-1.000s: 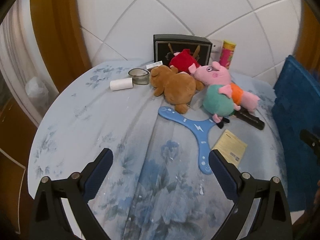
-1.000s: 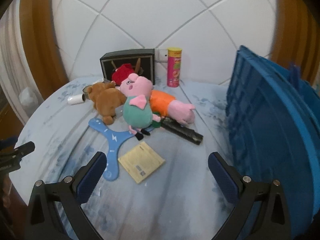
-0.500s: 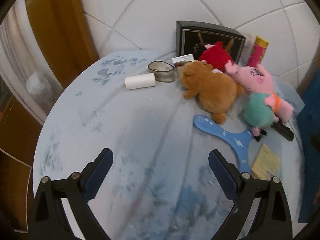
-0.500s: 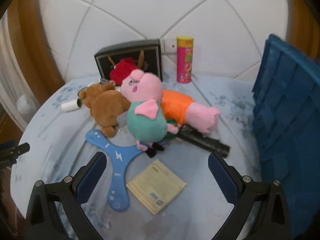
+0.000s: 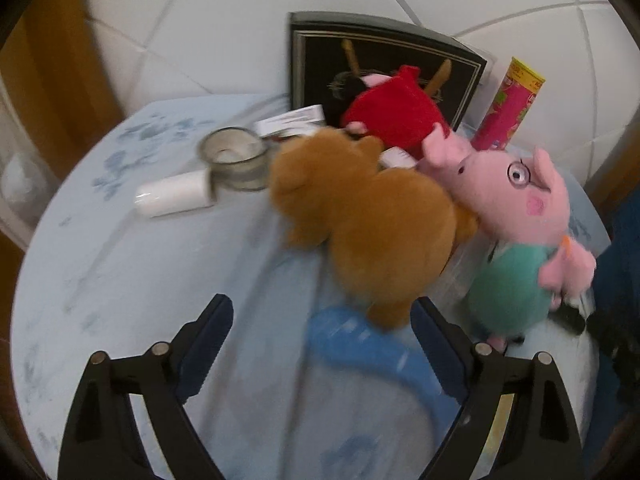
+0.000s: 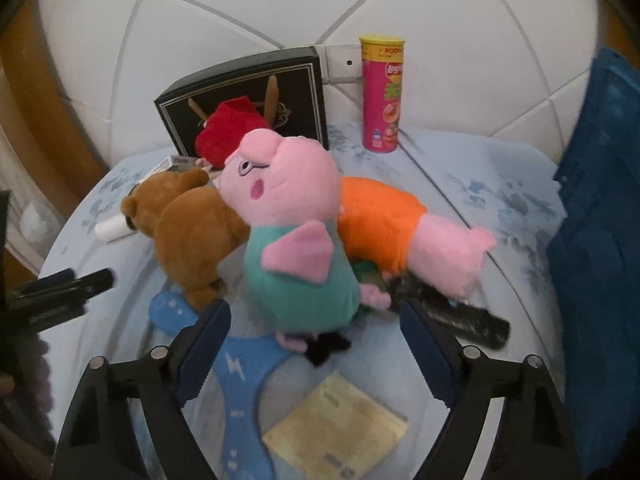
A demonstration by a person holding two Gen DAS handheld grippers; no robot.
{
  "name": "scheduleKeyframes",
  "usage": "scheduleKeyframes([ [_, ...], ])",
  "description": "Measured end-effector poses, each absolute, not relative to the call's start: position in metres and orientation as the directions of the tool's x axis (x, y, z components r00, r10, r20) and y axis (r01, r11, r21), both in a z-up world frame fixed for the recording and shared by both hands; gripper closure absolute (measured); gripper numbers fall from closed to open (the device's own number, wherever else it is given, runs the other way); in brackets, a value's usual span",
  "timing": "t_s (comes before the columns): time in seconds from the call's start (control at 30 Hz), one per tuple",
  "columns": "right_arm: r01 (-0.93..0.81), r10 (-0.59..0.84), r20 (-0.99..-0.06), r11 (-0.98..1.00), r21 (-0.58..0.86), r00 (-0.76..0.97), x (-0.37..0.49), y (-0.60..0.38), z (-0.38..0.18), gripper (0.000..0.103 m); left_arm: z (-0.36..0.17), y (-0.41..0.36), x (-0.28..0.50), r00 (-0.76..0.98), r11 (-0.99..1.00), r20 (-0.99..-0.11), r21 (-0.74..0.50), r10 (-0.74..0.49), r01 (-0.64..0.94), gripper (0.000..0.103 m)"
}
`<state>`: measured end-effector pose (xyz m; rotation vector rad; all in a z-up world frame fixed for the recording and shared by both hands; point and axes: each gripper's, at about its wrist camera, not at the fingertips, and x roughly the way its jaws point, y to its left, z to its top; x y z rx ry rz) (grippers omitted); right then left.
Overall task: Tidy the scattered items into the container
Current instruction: 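Lower the left tool to the brown teddy bear while the right tool lowers to the pink pig plush, then close the left tool on the brown teddy bear while the right tool grips the pink pig plush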
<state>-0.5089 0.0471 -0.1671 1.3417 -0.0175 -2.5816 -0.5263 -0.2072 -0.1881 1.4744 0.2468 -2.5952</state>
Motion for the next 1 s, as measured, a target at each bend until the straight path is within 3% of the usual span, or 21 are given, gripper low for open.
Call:
scheduleKeyframes([
  [0.23,0.195,-0.246,-0.805,-0.967,0.165,-0.539,-0.536,0.055,-0.189,0.015,-0.209,-0.186,-0.597,-0.496,-0.957,-0.868,-0.14,-0.004,0.254,0.012],
  [0.3,0.196,-0.253,-0.806,-0.965,0.173,-0.535,-0.542,0.058,-0.195,0.009,-0.225,-0.174,-0.608,-0.467,-0.963,-0.884,-0.122,-0.004,0.24,0.009],
  [0.33,0.196,-0.252,-0.808,-0.965,0.172,-0.532,-0.544,0.057,-0.198,0.007,-0.232,-0.169,-0.611,-0.455,-0.967,-0.89,-0.108,-0.009,0.231,0.002],
  [0.4,0.196,-0.249,-0.818,-0.966,0.17,-0.518,-0.548,0.057,-0.206,0.007,-0.245,-0.159,-0.613,-0.457,-0.981,-0.887,-0.024,-0.067,0.191,0.001],
  [0.53,0.211,-0.26,-0.825,-0.962,0.174,-0.503,-0.55,0.052,-0.212,0.007,-0.242,-0.173,-0.594,-0.48,-0.989,-0.877,-0.038,-0.035,0.142,0.016],
  [0.67,0.24,-0.279,-0.828,-0.954,0.18,-0.487,-0.546,0.036,-0.214,0.007,-0.229,-0.202,-0.559,-0.473,-0.993,-0.88,-0.022,-0.037,0.119,0.023],
  [0.73,0.255,-0.288,-0.829,-0.95,0.182,-0.479,-0.544,0.027,-0.214,0.007,-0.221,-0.218,-0.539,-0.474,-0.993,-0.879,-0.003,-0.051,0.114,0.039],
  [0.77,0.262,-0.293,-0.83,-0.947,0.184,-0.475,-0.543,0.023,-0.215,0.007,-0.213,-0.226,-0.527,-0.484,-0.994,-0.873,0.009,-0.059,0.105,0.042],
  [0.93,0.269,-0.276,-0.851,-0.949,0.166,-0.447,-0.542,0.005,-0.222,0.007,-0.196,-0.263,-0.495,-0.458,-0.988,-0.882,0.046,-0.11,0.149,0.041],
  [1.0,0.264,-0.259,-0.863,-0.952,0.153,-0.434,-0.542,-0.002,-0.226,0.007,-0.196,-0.272,-0.491,-0.444,-0.983,-0.888,0.044,-0.12,0.178,0.03],
])
